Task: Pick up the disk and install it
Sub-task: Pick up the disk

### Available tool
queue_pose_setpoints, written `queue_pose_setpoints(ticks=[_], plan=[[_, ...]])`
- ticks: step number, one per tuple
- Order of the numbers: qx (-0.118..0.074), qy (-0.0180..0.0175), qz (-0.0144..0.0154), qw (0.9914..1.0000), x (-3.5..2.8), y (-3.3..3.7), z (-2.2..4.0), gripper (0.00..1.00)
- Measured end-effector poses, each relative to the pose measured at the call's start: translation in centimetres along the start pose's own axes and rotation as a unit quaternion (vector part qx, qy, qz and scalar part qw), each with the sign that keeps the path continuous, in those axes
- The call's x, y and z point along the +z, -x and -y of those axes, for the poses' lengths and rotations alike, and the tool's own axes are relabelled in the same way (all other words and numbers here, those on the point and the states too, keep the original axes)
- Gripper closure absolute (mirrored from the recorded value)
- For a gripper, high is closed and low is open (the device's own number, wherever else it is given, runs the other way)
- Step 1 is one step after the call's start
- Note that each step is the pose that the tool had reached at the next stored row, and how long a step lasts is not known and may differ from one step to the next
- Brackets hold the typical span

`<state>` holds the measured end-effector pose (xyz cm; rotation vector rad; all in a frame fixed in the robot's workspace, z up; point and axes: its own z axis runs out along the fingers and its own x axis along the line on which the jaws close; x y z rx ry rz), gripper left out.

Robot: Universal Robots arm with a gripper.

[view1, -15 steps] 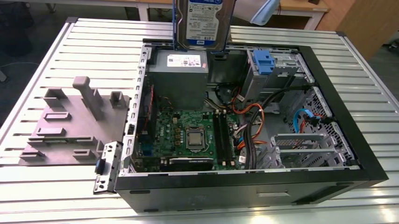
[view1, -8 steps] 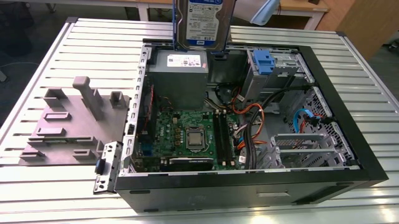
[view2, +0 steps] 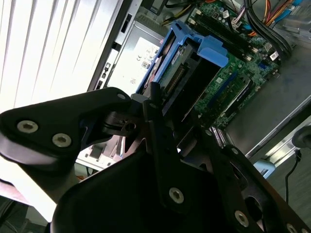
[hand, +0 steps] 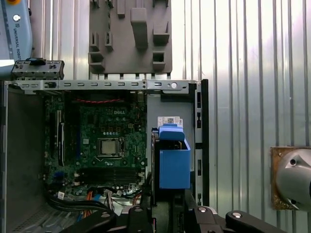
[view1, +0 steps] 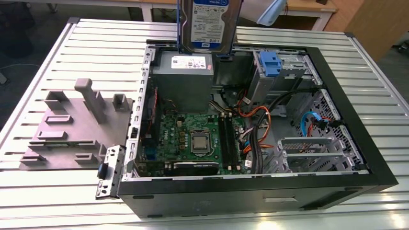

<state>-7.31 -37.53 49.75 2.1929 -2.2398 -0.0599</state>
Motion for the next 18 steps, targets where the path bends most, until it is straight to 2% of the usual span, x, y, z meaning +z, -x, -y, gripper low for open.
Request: queue_pose_setpoints(ticks=[18], plan=[[0.0,0.0,0.0,1.0,-0.01,-0.49,0.01,0.65]])
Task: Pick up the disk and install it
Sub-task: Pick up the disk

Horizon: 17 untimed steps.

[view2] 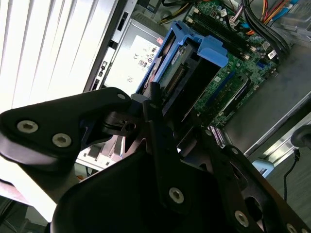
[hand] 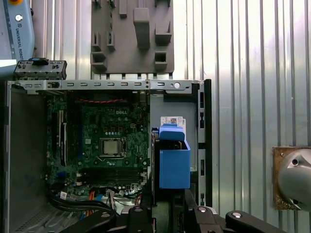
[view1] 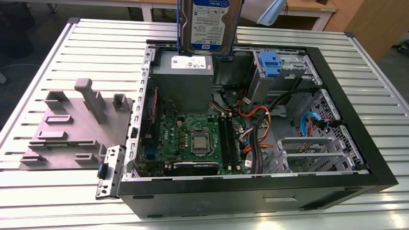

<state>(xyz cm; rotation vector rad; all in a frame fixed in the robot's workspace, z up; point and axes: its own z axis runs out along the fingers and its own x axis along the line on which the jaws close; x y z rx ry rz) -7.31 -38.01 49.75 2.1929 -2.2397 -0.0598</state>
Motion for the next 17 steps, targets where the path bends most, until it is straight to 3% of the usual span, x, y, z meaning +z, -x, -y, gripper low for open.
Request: queue_pose_setpoints(ticks=[7,17], plan=[[0.0,0.0,0.0,1.0,0.0,-0.16,0.01,0.65],[0.0,0.0,0.0,1.0,-0.01,-1.23,0.03,0.65]])
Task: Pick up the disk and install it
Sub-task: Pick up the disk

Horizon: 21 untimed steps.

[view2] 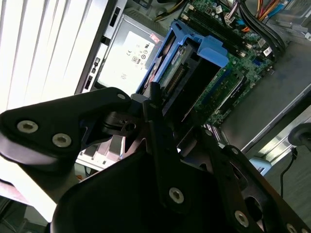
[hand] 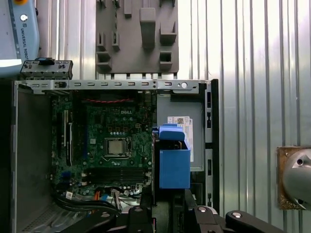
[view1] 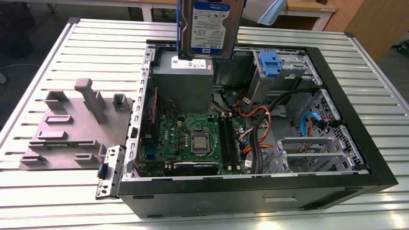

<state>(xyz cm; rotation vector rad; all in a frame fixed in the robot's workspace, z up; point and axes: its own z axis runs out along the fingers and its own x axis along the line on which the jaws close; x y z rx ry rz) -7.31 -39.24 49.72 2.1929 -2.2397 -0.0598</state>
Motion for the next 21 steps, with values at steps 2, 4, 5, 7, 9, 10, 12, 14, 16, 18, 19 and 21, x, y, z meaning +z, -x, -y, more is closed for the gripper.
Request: queue_pose_setpoints(ticks=[2,4,5,7,9,10,12,14,16,18,19,21], plan=[[0.0,0.0,0.0,1.0,0.0,-0.13,0.0,0.65],[0.0,0.0,-0.0002,1.0,0.0,-0.25,0.0,0.65],[0.0,0.0,-0.0002,1.0,0.0,-0.31,0.01,0.65],[0.0,0.0,-0.0004,1.0,0.0,-0.41,0.01,0.65],[0.0,0.0,-0.0005,1.0,0.01,-0.5,0.01,0.65],[0.0,0.0,-0.0006,1.0,0.0,-0.55,0.01,0.65],[0.0,0.0,-0.0008,1.0,0.0,-0.63,0.01,0.65],[0.0,0.0,-0.0008,1.0,0.01,-0.7,0.01,0.65],[0.0,0.0,-0.0009,1.0,0.01,-0.76,0.01,0.65],[0.0,0.0,-0.0011,1.0,0.01,-0.81,0.02,0.65],[0.0,0.0,-0.0011,1.0,0.01,-0.82,0.02,0.65],[0.0,0.0,-0.0011,1.0,0.01,-0.82,0.02,0.65]])
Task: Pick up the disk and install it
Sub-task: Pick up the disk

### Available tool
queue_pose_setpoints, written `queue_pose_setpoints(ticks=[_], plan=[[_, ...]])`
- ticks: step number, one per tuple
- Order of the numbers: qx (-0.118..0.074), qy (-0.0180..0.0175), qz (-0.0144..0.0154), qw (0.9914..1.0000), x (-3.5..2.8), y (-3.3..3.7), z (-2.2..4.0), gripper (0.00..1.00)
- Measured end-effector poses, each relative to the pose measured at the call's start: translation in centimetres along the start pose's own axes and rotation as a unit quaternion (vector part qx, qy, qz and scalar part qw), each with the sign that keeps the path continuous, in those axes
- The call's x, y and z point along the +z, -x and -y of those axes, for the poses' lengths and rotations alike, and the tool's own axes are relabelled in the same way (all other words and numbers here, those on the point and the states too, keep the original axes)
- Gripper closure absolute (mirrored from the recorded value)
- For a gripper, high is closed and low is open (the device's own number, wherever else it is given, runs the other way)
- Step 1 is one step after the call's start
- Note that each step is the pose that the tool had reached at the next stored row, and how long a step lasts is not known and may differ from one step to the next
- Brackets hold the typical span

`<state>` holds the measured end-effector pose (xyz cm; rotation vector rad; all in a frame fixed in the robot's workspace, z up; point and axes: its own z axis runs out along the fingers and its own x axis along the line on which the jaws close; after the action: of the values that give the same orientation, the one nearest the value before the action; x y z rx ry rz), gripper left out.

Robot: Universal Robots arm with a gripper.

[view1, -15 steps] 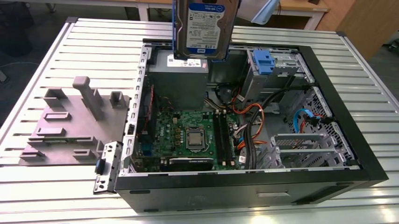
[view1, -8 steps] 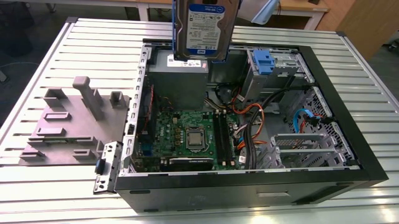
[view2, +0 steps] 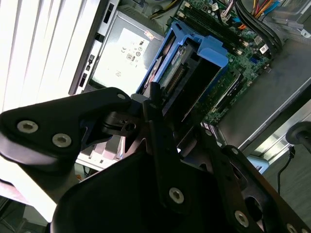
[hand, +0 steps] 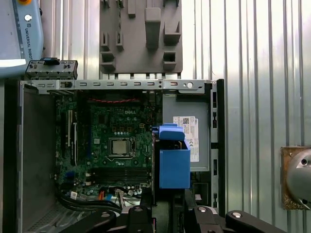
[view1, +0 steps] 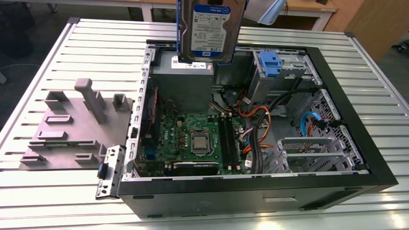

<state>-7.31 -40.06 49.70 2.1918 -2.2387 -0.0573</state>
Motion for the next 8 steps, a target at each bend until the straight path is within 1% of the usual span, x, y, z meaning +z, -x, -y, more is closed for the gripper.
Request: queue_pose_setpoints(ticks=[8], plan=[[0.0,0.0,0.0,1.0,-0.01,-0.34,0.01,0.65]])
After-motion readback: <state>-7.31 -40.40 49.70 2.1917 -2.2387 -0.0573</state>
